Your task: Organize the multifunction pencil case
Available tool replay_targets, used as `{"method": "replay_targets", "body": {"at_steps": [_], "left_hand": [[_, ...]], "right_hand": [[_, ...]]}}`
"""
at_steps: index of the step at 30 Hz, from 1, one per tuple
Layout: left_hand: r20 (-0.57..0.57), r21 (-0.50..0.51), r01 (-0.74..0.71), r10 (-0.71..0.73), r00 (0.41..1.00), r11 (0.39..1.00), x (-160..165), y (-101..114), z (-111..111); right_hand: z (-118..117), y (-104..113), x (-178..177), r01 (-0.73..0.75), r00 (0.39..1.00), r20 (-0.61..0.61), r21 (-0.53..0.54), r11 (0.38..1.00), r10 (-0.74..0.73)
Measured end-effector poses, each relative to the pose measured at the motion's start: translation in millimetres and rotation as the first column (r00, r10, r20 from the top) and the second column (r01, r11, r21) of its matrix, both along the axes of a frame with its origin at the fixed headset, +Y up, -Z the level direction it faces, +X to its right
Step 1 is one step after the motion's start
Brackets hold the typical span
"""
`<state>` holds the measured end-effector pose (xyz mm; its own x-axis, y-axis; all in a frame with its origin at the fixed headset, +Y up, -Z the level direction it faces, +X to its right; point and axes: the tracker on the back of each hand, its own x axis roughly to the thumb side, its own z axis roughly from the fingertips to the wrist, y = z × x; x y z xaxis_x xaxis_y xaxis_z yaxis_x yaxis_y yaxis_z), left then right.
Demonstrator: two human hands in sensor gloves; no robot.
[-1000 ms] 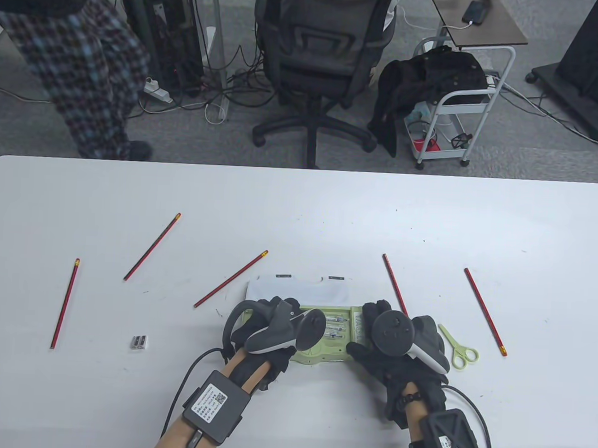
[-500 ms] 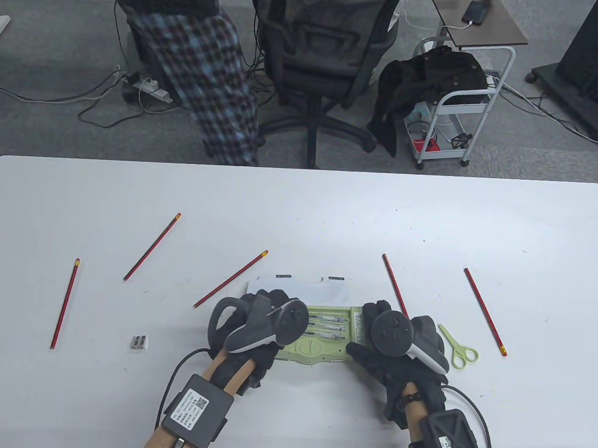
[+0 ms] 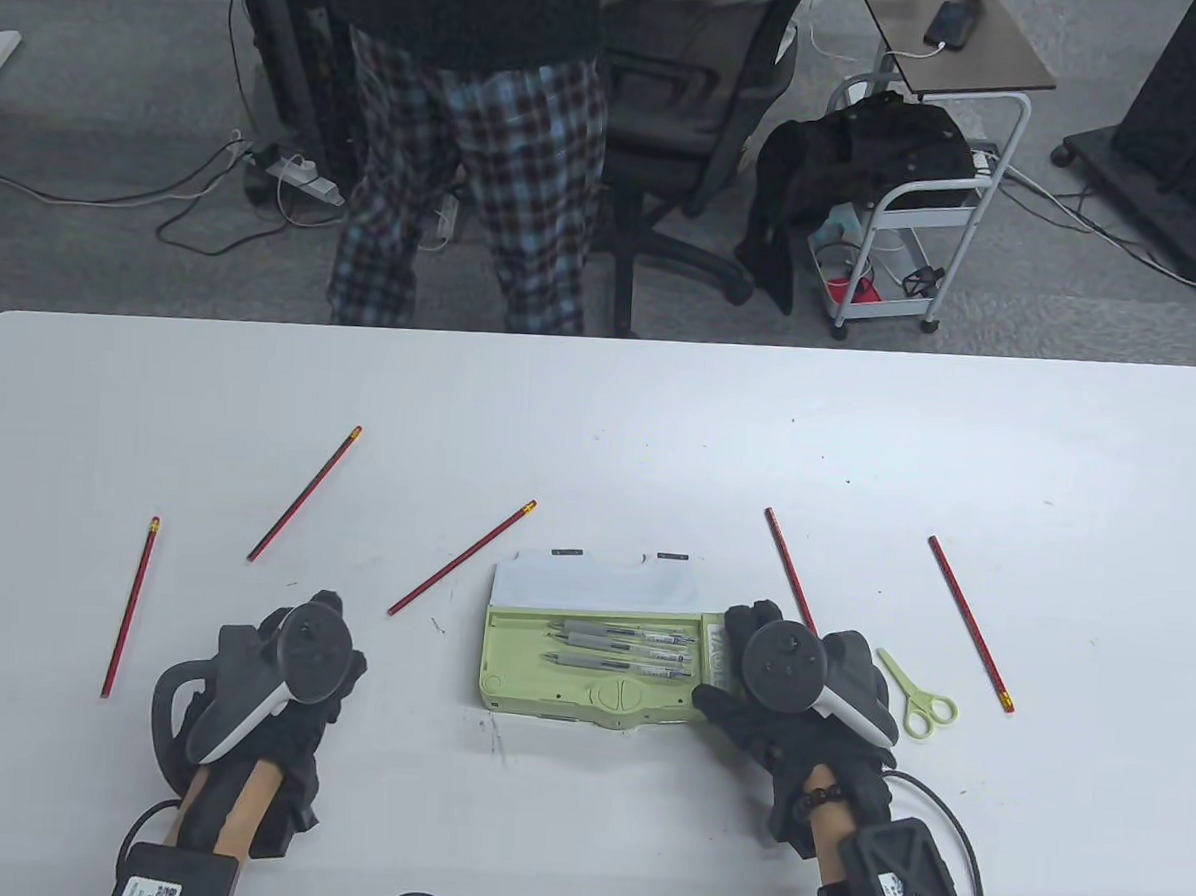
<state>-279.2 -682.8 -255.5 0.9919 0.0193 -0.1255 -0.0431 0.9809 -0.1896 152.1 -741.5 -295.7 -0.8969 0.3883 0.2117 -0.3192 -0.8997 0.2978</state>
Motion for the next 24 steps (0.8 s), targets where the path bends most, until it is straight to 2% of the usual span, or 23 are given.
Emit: {"method": "replay_targets", "body": {"at_steps": [3,9,14,24], "left_hand": [[-0.03,-0.044,0.019,-0.02,0.999,0.999,-14.6,-15.2,0.8],[-0.036,-0.071,0.031,-0.033,0.999,0.997,-26.8,-33.6,-2.1],[-0.049,-0.095,0.097,-0.102,0.994,0.991,-26.1,-43.2,-7.8],[-0.092,-0.079,0.189,-0.196,0.976,0.979,-25.0,-50.3,-14.1]], "right_hand": [[0.1,0.2,0.0,-0.003,1.0,0.0,0.0,1.0,0.003],[0.2,0.1,0.2,-0.001,1.0,0.003,-0.005,1.0,0.001],[0.9,0.0,0.1,-0.001,1.0,0.004,-0.006,1.0,0.001],[1.0,0.0,0.4,0.002,1.0,0.003,-0.009,1.0,-0.002]]}}
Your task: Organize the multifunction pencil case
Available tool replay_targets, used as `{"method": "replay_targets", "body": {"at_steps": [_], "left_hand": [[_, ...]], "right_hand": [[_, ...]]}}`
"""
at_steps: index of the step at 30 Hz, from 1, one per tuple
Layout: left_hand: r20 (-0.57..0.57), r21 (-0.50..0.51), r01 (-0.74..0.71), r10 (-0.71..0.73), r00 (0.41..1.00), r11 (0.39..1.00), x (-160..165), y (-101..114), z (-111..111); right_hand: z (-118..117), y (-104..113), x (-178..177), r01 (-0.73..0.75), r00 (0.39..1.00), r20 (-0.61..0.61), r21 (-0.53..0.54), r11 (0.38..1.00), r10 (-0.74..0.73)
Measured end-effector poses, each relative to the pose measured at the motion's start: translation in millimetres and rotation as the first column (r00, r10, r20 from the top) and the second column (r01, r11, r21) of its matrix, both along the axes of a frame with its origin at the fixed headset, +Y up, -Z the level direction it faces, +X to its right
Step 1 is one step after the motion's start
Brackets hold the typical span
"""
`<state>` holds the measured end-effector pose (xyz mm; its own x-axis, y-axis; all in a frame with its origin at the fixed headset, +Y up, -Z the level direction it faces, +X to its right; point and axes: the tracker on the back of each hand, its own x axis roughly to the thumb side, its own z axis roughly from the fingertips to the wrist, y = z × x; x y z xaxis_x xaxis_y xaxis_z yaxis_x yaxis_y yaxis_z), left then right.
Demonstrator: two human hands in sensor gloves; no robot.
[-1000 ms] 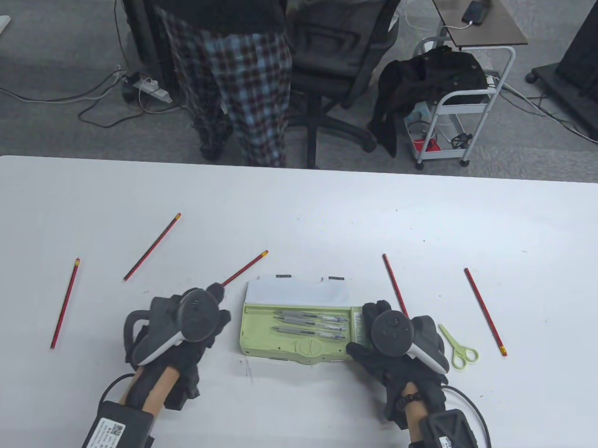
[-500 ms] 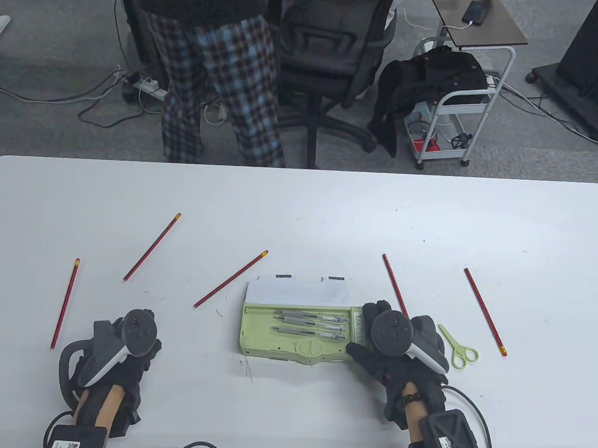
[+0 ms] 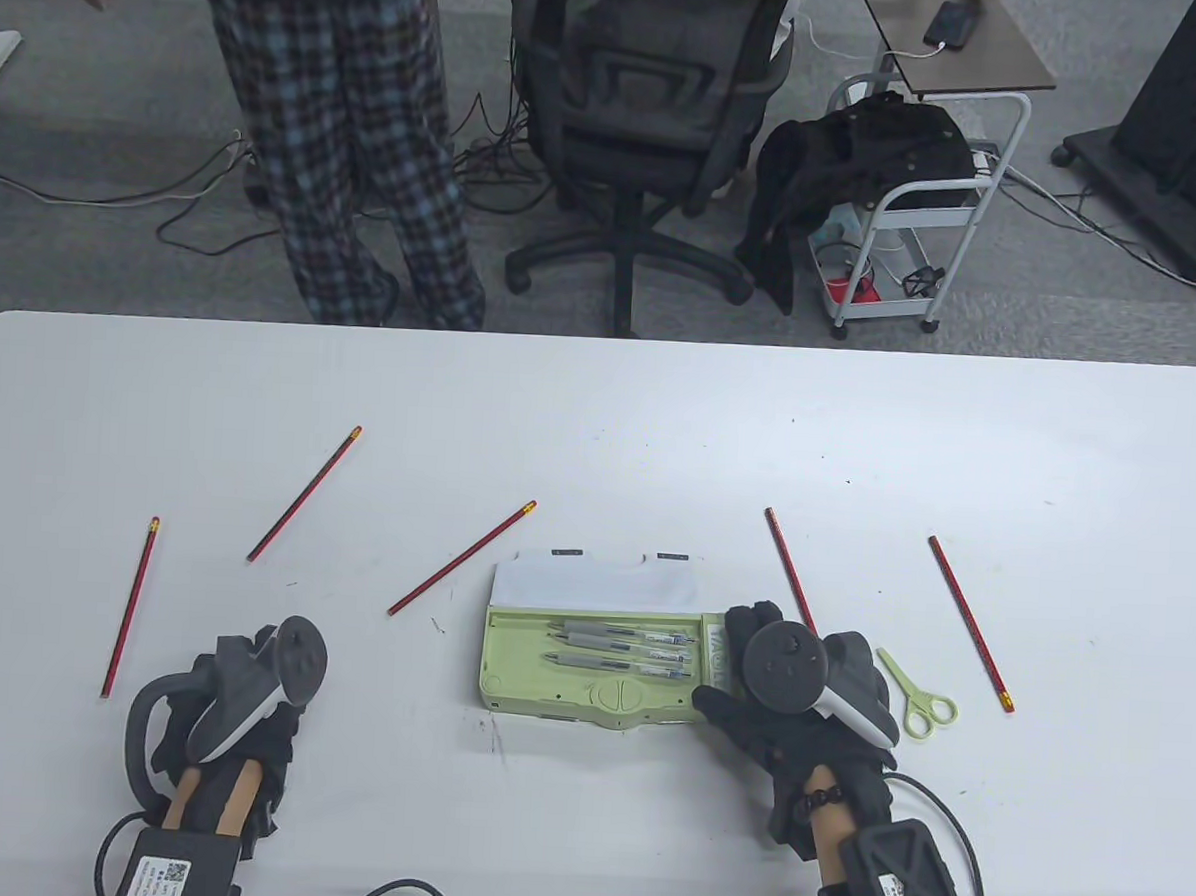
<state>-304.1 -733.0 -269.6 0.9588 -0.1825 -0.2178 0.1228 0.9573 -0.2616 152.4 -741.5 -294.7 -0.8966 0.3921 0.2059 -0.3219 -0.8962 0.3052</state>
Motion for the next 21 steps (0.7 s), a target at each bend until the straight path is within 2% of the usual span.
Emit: {"method": "replay_targets", "body": {"at_steps": [11,21], "left_hand": [[0.001,-0.011,-0.012,0.012,1.0,1.0,-7.1,-13.9,-0.2],[0.016,0.014,0.028,-0.028,0.999,1.0,-5.0,-14.4,-0.5]], "right_hand": [[-0.1,-0.2,0.3,0.007,1.0,0.001,-0.004,1.0,-0.007],[0.1,0.0,0.5,0.005,1.0,0.002,-0.004,1.0,-0.005]]}}
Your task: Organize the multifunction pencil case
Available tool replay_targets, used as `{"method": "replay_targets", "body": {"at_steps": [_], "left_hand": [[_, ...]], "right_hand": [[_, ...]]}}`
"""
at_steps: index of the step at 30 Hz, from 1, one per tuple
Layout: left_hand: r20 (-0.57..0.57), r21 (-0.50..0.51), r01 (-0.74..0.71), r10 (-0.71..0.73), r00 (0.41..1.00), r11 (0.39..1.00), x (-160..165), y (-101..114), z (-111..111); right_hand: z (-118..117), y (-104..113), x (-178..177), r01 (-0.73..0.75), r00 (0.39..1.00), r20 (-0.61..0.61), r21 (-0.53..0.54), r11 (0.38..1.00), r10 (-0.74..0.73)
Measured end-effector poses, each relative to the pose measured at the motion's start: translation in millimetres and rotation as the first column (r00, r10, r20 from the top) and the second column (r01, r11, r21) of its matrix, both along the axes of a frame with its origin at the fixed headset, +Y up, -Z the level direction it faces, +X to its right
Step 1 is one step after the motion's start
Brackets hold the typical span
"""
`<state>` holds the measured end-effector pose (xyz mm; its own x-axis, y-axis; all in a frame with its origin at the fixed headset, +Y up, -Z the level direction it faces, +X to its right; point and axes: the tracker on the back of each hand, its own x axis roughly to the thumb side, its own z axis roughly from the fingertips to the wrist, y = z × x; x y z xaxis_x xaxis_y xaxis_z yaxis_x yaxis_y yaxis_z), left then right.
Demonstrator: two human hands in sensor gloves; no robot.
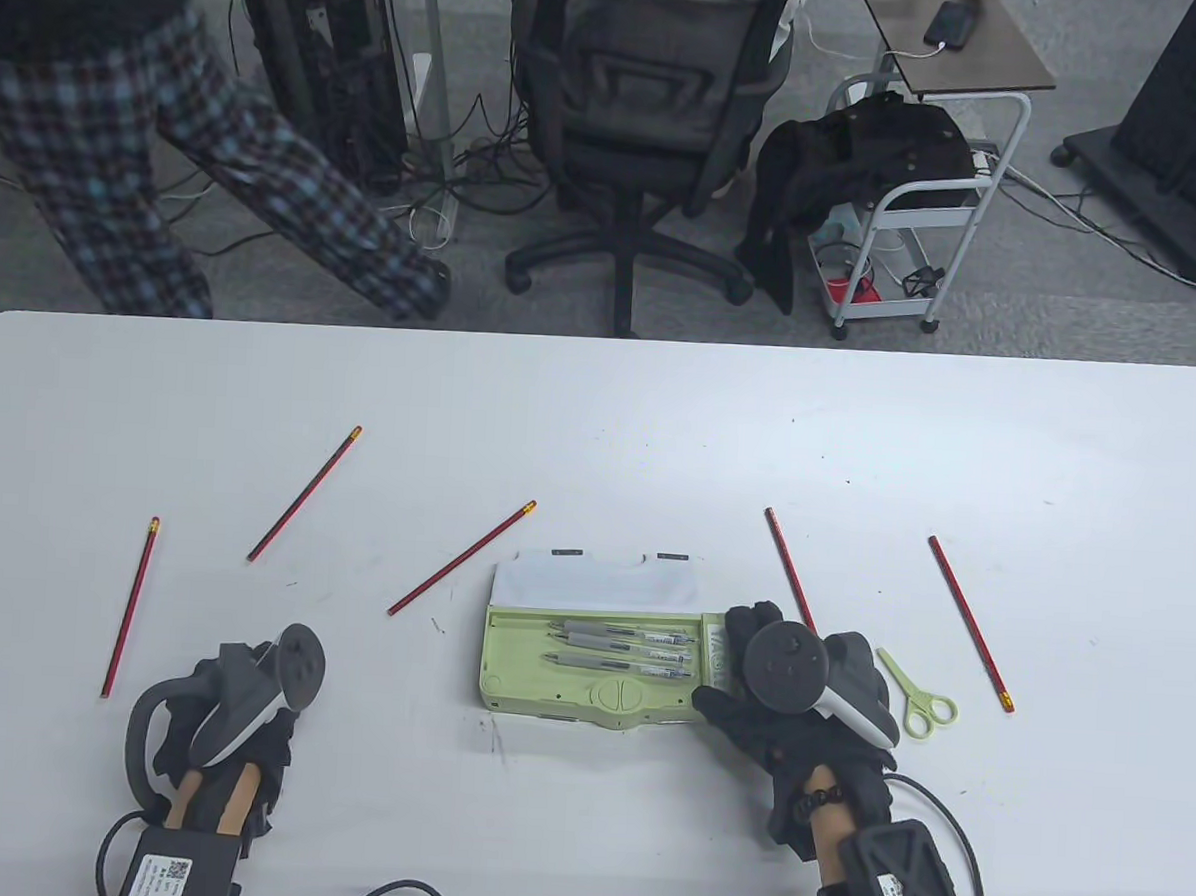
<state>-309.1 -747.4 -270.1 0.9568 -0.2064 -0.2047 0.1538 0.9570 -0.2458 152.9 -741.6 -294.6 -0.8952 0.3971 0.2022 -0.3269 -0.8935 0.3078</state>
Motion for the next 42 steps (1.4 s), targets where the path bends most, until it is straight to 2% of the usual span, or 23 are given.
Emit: {"method": "replay_targets", "body": {"at_steps": [20,27,32,37,39,42], "left_hand": [[-0.012,0.022,-0.002,0.003,1.0,1.0,4.9,-2.7,-3.9],[0.037,0.148,-0.143,0.139,0.99,0.979,16.9,18.7,0.8],[0.156,0.223,-0.293,0.263,0.952,0.93,45.1,38.4,4.8],[0.275,0.239,-0.448,0.383,0.882,0.861,94.8,50.7,-1.0],[0.318,0.233,-0.449,0.369,0.873,0.863,115.7,52.4,-5.4],[0.343,0.162,-0.436,0.364,0.866,0.885,142.1,49.8,-11.7]], "right_hand": [[0.1,0.4,0.0,-0.002,1.0,-0.001,0.0,1.0,0.002],[0.0,-1.3,1.0,0.018,1.0,0.0,-0.005,1.0,-0.018],[-0.2,-1.3,1.3,0.02,1.0,-0.007,-0.013,1.0,-0.02],[0.7,-1.5,0.0,0.016,1.0,-0.006,-0.012,1.0,-0.016],[0.5,-1.5,0.2,0.021,1.0,-0.004,-0.014,1.0,-0.021],[0.9,-1.8,0.2,0.023,1.0,-0.003,-0.013,1.0,-0.023]]}}
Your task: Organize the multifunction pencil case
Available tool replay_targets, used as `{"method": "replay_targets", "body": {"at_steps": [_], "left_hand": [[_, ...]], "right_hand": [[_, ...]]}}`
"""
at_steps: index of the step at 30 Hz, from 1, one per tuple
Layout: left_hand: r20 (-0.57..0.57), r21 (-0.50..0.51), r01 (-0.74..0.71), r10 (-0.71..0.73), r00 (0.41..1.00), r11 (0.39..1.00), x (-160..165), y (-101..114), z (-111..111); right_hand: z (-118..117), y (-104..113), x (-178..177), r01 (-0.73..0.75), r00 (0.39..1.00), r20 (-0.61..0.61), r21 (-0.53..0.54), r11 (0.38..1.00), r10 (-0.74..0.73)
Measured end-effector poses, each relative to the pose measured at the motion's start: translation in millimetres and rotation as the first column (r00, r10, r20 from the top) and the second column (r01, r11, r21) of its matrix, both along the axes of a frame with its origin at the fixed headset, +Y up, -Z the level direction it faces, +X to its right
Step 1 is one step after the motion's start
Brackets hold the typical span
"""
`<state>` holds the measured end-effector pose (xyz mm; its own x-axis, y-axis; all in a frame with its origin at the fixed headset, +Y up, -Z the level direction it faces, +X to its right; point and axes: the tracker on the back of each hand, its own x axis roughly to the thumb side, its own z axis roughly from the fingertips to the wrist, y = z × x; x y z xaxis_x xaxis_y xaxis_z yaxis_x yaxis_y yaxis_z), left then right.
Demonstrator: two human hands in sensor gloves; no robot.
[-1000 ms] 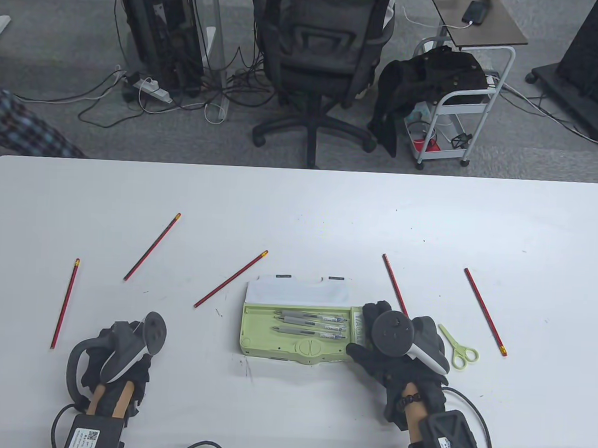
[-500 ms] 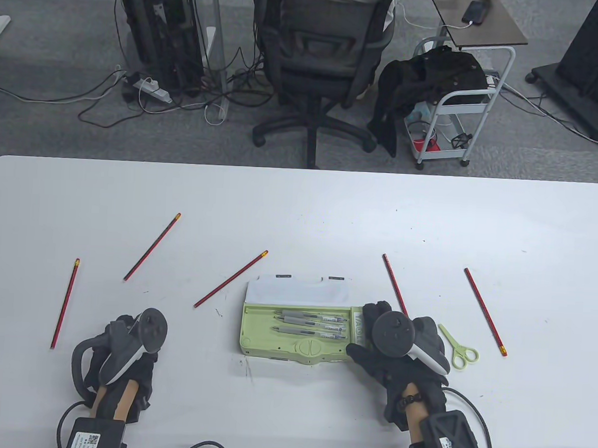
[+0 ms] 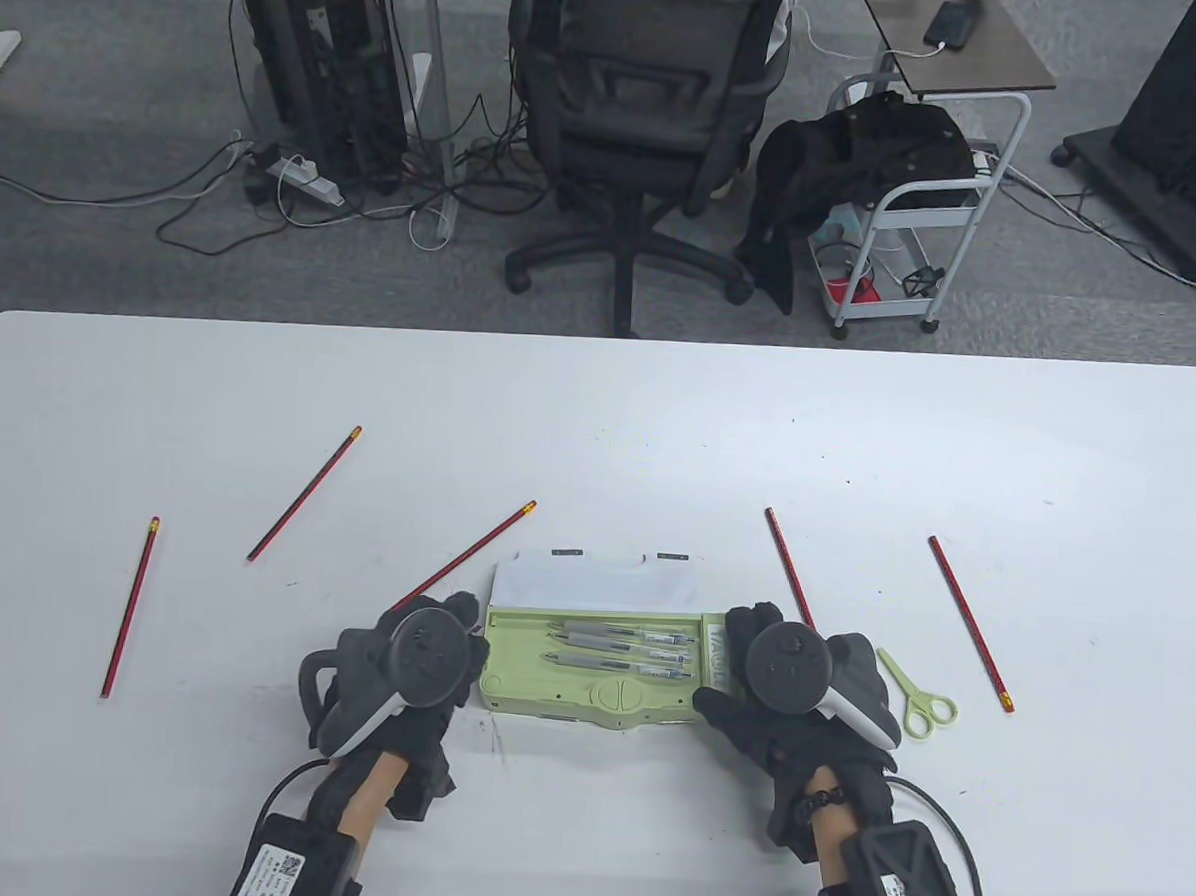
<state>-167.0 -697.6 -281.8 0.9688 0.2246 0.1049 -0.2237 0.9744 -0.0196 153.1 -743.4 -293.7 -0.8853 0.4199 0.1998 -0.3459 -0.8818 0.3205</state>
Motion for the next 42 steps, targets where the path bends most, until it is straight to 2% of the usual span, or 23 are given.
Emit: {"method": "replay_targets", "body": {"at_steps": [6,11,15,19,26,29,33,38,42], "left_hand": [[0.047,-0.009,0.125,-0.125,0.991,0.992,30.9,-9.9,-6.3],[0.063,0.003,0.192,-0.192,0.979,0.981,35.5,-19.1,-4.2],[0.072,0.033,0.204,-0.206,0.976,0.978,38.7,-19.9,-2.2],[0.088,0.036,0.284,-0.286,0.954,0.958,47.4,-21.3,0.5],[0.082,0.027,0.313,-0.314,0.946,0.949,49.5,-21.3,2.9],[0.072,0.015,0.27,-0.27,0.96,0.963,43.5,-18.4,3.5],[-0.017,0.01,0.177,-0.177,0.984,0.984,27.4,-12.5,-4.6],[-0.128,-0.14,0.018,-0.036,0.991,0.99,3.3,-4.2,-31.6],[-0.197,-0.273,-0.074,0.019,0.98,0.959,-2.1,0.6,-61.8]], "right_hand": [[-0.2,0.1,0.4,0.004,1.0,0.0,-0.003,1.0,-0.004],[-0.5,0.3,0.4,-0.001,1.0,-0.001,-0.005,1.0,0.001],[-0.8,0.6,0.1,-0.009,1.0,-0.003,-0.006,1.0,0.009],[-1.0,0.9,-0.5,-0.019,1.0,-0.006,-0.005,1.0,0.019],[-0.9,1.0,-1.2,-0.026,1.0,-0.009,-0.006,1.0,0.026],[-0.8,0.8,-1.4,-0.025,1.0,-0.007,-0.007,1.0,0.025],[-1.5,2.1,-2.5,-0.025,1.0,-0.012,-0.018,1.0,0.025],[-2.6,3.7,-3.0,0.0,1.0,-0.016,-0.031,1.0,0.0],[-3.7,4.1,-2.5,0.016,1.0,-0.02,-0.046,0.999,-0.017]]}}
